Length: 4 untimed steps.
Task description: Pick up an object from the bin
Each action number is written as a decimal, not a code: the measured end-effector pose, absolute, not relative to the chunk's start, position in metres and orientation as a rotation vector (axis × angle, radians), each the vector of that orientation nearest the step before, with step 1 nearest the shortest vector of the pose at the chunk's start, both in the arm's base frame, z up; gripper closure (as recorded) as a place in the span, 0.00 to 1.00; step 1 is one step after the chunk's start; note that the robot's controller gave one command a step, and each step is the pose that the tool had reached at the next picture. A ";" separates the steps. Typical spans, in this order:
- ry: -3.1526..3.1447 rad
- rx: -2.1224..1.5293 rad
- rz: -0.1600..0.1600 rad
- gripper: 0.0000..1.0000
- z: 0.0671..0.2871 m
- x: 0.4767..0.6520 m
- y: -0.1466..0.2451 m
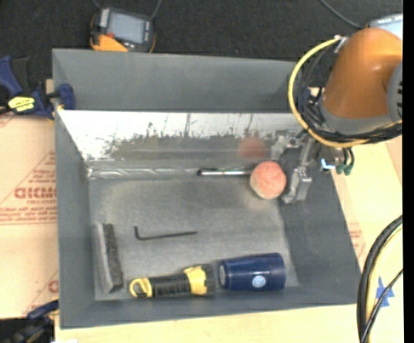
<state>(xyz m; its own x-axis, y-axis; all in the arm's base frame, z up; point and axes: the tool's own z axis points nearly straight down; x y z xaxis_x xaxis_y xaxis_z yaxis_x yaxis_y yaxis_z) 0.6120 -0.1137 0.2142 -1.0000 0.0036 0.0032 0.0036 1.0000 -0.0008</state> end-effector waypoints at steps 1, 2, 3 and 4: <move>-3.147 -0.002 0.003 0.00 0.220 0.613 -0.113; -3.150 -0.129 0.002 0.00 0.155 0.627 -0.132; -3.150 -0.437 -0.001 0.00 0.086 0.647 -0.153; -3.140 -0.429 0.002 0.00 0.104 0.639 -0.148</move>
Offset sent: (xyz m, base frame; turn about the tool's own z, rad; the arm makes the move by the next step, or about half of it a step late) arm 0.0268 -0.0417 -0.1442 0.1809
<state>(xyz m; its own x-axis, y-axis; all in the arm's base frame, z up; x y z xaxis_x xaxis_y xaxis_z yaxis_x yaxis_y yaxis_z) 0.6387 -0.1476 0.1042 -0.9629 0.2685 -0.0271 0.2685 0.9633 0.0024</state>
